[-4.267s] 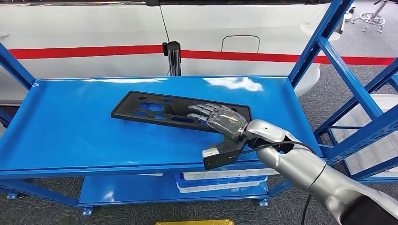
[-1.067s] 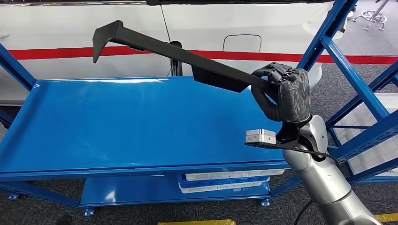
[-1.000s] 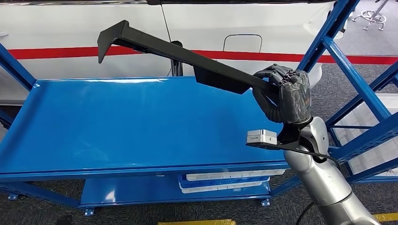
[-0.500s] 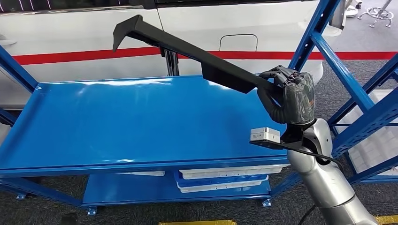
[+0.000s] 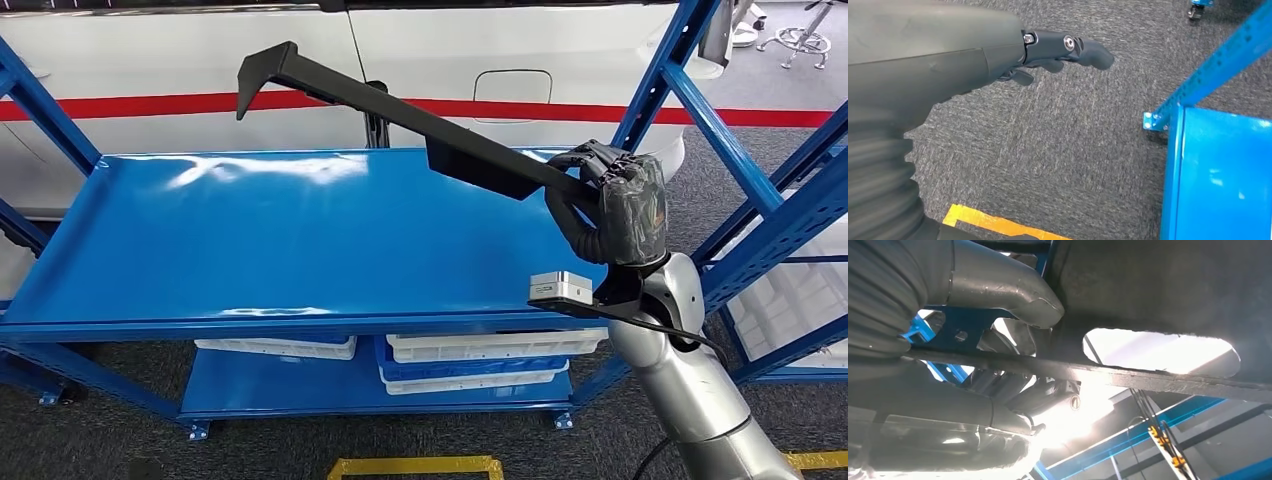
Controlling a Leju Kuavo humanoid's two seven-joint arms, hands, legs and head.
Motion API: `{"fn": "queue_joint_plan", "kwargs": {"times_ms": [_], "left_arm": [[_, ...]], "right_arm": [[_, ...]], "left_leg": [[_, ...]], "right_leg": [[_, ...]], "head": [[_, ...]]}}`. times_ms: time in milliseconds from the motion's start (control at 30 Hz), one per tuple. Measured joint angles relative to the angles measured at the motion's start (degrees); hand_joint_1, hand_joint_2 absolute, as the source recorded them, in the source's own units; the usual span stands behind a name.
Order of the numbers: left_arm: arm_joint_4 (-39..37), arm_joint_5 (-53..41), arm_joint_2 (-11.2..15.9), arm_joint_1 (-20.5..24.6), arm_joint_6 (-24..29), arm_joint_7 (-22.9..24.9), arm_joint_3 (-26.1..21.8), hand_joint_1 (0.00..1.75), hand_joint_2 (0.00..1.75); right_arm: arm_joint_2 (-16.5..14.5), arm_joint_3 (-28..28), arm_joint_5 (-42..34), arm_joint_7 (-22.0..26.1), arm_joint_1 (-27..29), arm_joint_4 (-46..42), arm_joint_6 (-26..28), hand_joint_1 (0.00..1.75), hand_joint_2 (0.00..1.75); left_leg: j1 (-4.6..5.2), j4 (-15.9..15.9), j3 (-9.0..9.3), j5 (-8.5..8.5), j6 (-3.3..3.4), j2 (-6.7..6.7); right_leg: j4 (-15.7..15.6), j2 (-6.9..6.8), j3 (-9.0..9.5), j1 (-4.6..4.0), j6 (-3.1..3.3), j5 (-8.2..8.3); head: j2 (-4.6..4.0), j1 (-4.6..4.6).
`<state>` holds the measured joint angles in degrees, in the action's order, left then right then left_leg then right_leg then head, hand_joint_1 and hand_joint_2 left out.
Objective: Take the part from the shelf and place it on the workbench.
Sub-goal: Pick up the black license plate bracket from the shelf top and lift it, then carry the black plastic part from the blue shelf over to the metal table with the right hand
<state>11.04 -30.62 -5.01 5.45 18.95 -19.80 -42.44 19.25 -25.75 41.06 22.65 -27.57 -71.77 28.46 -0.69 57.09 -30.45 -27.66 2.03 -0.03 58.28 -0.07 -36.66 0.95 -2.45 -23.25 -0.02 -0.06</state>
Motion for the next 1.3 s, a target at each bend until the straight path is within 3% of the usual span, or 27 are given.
{"fn": "queue_joint_plan", "kwargs": {"times_ms": [67,133,167,200,267,333,367,433,467,500,567,633,667,700,733,800,867,900,967,1000,1067,1133,1167,1200,1233,1267,1300], "left_arm": [[0.0,0.0,-0.1,0.1,0.0,0.0,0.0,0.00,1.75],[0.0,0.0,-0.1,0.2,0.0,0.0,0.0,0.00,1.75],[0.0,0.0,-0.1,0.2,0.0,0.0,0.0,0.00,1.75],[0.0,0.0,-0.2,0.2,0.0,0.1,0.0,0.00,1.75],[0.0,0.0,-0.3,0.2,0.0,0.1,0.0,0.00,1.75],[0.0,0.0,-0.3,0.2,0.0,0.1,0.0,0.00,1.75],[0.0,0.0,-0.4,0.2,0.0,0.1,0.0,0.00,1.75],[0.0,0.0,-0.4,0.2,0.1,0.1,0.1,0.00,1.75],[0.0,0.0,-0.4,0.1,0.1,0.1,0.1,0.00,1.75],[0.0,0.0,-0.4,0.1,0.1,0.1,0.1,0.00,1.75],[0.0,-0.1,-0.4,0.1,0.1,0.1,0.1,0.00,1.75],[0.0,-0.2,-0.4,0.1,0.0,0.1,0.1,0.00,1.75],[0.0,-0.3,-0.4,0.1,0.0,0.1,0.1,0.00,1.75],[0.0,-0.3,-0.4,0.1,0.0,0.1,0.1,0.00,1.75],[0.0,-0.4,-0.4,0.1,-0.1,0.1,0.1,0.00,1.75],[0.0,-0.4,-0.4,0.2,-0.1,0.0,0.1,0.00,1.75],[0.1,-0.4,-0.3,0.4,0.0,0.0,0.1,0.00,1.75],[0.1,-0.4,-0.3,0.5,0.0,-0.1,0.1,0.00,1.75],[0.1,-0.4,-0.3,0.5,0.1,-0.2,0.1,0.00,1.75],[0.1,-0.4,-0.4,0.5,0.2,-0.2,0.1,0.00,1.75],[0.1,-0.4,-0.4,0.6,0.4,-0.3,0.1,0.00,1.75],[0.1,-0.4,-0.4,0.6,0.5,-0.4,0.1,0.00,1.75],[0.1,-0.3,-0.4,0.5,0.6,-0.5,0.0,0.00,1.75],[0.1,-0.3,-0.4,0.5,0.7,-0.5,0.0,0.00,1.75],[0.1,-0.3,-0.5,0.5,0.7,-0.5,0.0,0.00,1.75],[0.1,-0.2,-0.5,0.5,0.8,-0.5,0.0,0.00,1.75],[0.1,-0.2,-0.6,0.5,0.8,-0.5,0.0,0.00,1.75]], "right_arm": [[0.0,0.1,0.0,0.0,0.0,0.1,0.0,1.75,1.75],[0.1,0.1,0.0,0.0,0.1,0.3,0.0,1.75,1.75],[0.1,0.1,0.0,0.0,0.2,0.4,0.0,1.75,1.75],[0.1,0.1,0.0,0.0,0.3,0.5,0.0,1.75,1.75],[0.0,0.2,0.0,0.0,0.3,0.7,0.0,1.75,1.75],[0.0,0.2,0.0,0.0,0.2,0.7,0.0,1.75,1.75],[0.0,0.2,0.0,0.0,0.2,0.7,0.0,1.75,1.75],[0.0,0.2,0.0,0.0,0.2,0.7,0.0,1.75,1.75],[0.0,0.2,0.0,0.0,0.2,0.8,0.0,1.75,1.75],[-0.1,0.2,0.0,0.0,0.1,0.8,-0.1,1.75,1.75],[-0.2,0.1,0.3,0.2,0.0,0.9,-0.3,1.75,1.75],[-0.3,0.1,0.5,0.5,0.0,1.0,-0.4,1.75,1.75],[-0.4,0.1,0.6,0.5,0.1,1.1,-0.5,1.75,1.75],[-0.4,0.1,0.6,0.6,0.1,1.2,-0.5,1.75,1.75],[-0.5,0.1,0.7,0.6,0.1,1.3,-0.5,1.75,1.75],[-0.5,0.2,0.7,0.6,0.2,1.4,-0.5,1.75,1.75],[-0.5,0.2,0.8,0.7,0.2,1.5,-0.5,1.75,1.75],[-0.5,0.3,0.8,0.8,0.2,1.5,-0.5,1.75,1.75],[-0.6,0.3,0.9,1.0,0.4,1.6,-0.4,1.75,1.75],[-0.6,0.3,0.9,1.0,0.5,1.7,-0.3,1.75,1.75],[-0.6,0.4,1.0,1.1,0.7,1.8,-0.2,1.75,1.75],[-0.6,0.4,1.1,1.3,0.9,2.0,-0.2,1.75,1.75],[-0.7,0.4,1.2,1.4,1.0,2.1,-0.2,1.75,1.75],[-0.8,0.4,1.2,1.5,1.1,2.2,-0.2,1.75,1.75],[-0.8,0.4,1.2,1.5,1.1,2.3,-0.2,1.75,1.75],[-0.9,0.4,1.2,1.5,1.2,2.3,-0.2,1.75,1.75],[-0.9,0.4,1.2,1.5,1.1,2.4,-0.2,1.75,1.75]], "left_leg": [[-0.11,-0.3,-1.14,1.29,0.90,0.24],[0.02,-0.3,-2.60,2.38,1.17,0.25],[0.07,-0.3,-3.33,2.93,1.17,0.26],[0.10,-0.2,-4.04,3.47,1.10,0.27],[0.11,-0.2,-5.25,4.48,0.79,0.24],[0.26,-0.1,-6.03,5.39,0.23,0.18],[0.36,-0.1,-6.25,5.84,-0.10,0.15],[0.53,-0.1,-6.59,6.75,-0.70,0.09],[0.48,0.1,-6.85,6.83,-0.95,0.02],[0.42,0.6,-7.31,6.03,-1.21,-0.04],[0.16,4.8,-8.91,1.34,-1.78,-0.13],[0.02,12.3,-10.82,-4.07,-2.33,-0.14],[-0.04,15.4,-11.32,-5.23,-2.51,-0.14],[-0.12,17.0,-11.06,-5.10,-2.62,-0.13],[-0.19,16.5,-9.68,-3.92,-2.62,-0.13],[-0.25,9.7,-4.10,-1.37,-2.20,-0.17],[-0.06,2.1,1.21,-1.37,-1.57,-0.22],[0.12,0.1,2.40,-1.86,-1.28,-0.23],[0.32,-1.0,2.19,-1.32,-0.48,-0.09],[0.30,-1.3,1.76,-0.57,0.06,0.07],[0.08,-1.9,0.45,1.13,1.04,0.40],[0.16,-1.9,-1.22,2.51,1.33,0.54],[0.17,-1.9,-2.14,3.22,1.26,0.58],[0.18,-1.8,-3.07,3.93,1.16,0.62],[0.16,-1.8,-3.98,4.63,1.02,0.64],[0.14,-1.7,-4.82,5.31,0.83,0.66],[0.15,-1.6,-5.52,5.91,0.57,0.64]], "right_leg": [[4.8,0.00,-2.04,-0.04,0.67,-3.93],[12.4,0.01,-4.24,-0.01,1.09,-8.26],[15.0,0.01,-4.54,0.00,0.83,-9.16],[15.7,0.01,-3.85,0.00,0.34,-9.05],[10.8,0.00,0.76,0.01,-0.68,-6.94],[2.2,0.05,6.67,-0.17,-0.64,-6.17],[-0.6,0.10,8.35,-0.37,-0.33,-6.32],[-2.1,0.18,8.79,-0.77,0.44,-6.41],[-2.0,0.11,8.35,-0.41,0.89,-6.04],[-1.9,0.04,7.91,-0.13,1.53,-5.58],[-2.0,-0.12,6.80,0.34,2.86,-4.36],[-1.9,-0.19,5.31,0.06,3.48,-3.14],[-1.9,-0.20,4.59,-0.01,3.50,-2.58],[-1.8,-0.19,3.85,-0.06,3.42,-2.03],[-1.7,-0.18,3.11,-0.09,3.28,-1.48],[-1.5,-0.14,1.93,-0.11,2.87,-0.56],[-1.3,-0.17,1.33,-0.28,2.18,0.21],[-1.4,-0.23,1.17,-0.31,1.77,0.60],[-1.6,-0.33,0.89,-0.40,0.93,1.54],[-1.4,-0.29,0.43,-0.44,0.76,1.23],[1.8,-0.16,-1.21,-0.55,1.16,-2.11],[8.7,-0.09,-3.15,-0.31,1.67,-7.31],[12.4,-0.10,-3.68,-0.17,1.42,-8.77],[14.9,-0.10,-3.63,-0.04,0.84,-8.96],[15.6,-0.10,-2.71,0.07,0.05,-8.02],[14.2,-0.10,-0.82,0.22,-0.70,-6.55],[10.8,-0.11,2.05,0.39,-1.17,-5.42]], "head": [[0.01,0.25],[0.01,0.47],[0.00,0.49],[0.01,0.54],[0.01,0.57],[0.01,0.51],[0.01,0.50],[0.01,0.41],[0.01,0.41],[0.01,0.32],[0.00,0.09],[0.00,-0.08],[0.00,-0.08],[0.00,-0.10],[0.00,-0.10],[0.01,-0.12],[0.01,-0.06],[0.01,-0.04],[0.00,-0.03],[0.00,-0.03],[0.00,0.22],[0.00,0.49],[0.00,0.57],[0.00,0.63],[0.00,0.74],[0.00,0.77],[0.00,0.79]]}}
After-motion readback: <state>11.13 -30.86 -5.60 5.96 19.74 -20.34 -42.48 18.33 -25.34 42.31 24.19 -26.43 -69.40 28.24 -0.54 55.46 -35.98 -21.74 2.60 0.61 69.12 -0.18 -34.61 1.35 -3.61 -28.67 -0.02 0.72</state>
